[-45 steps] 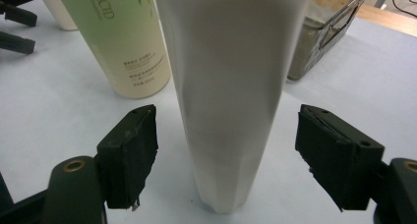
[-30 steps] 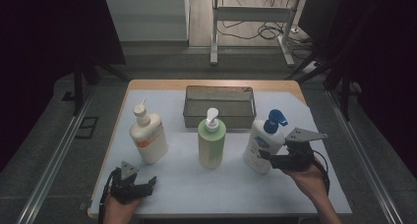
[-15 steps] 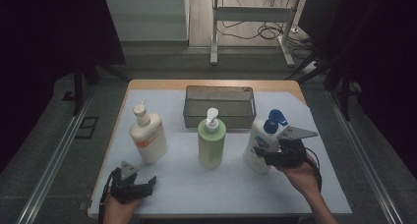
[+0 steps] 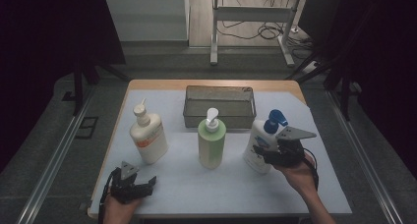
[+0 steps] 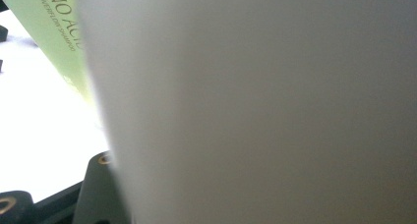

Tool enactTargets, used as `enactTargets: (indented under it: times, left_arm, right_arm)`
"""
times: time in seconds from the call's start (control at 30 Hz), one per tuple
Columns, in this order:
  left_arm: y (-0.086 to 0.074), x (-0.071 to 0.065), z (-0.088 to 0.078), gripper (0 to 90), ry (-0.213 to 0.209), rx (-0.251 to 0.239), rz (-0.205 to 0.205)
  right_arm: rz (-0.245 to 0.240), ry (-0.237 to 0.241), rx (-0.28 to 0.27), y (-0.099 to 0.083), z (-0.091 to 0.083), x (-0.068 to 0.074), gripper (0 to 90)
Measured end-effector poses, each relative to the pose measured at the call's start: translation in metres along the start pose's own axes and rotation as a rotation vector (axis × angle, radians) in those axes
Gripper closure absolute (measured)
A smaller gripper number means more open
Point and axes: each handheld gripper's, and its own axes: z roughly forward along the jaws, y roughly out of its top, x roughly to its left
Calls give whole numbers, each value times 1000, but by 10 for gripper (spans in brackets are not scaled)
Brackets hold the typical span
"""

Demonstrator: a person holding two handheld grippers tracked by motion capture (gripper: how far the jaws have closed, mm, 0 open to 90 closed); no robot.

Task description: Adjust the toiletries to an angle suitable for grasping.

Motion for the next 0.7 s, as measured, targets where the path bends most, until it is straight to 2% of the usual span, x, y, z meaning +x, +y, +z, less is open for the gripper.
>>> enactTargets:
  times: [0.7]
  left_arm:
    - [0,0,0,122,-1,2,5]
  right_arm:
    - [13,-16,10,8,-10,1,393]
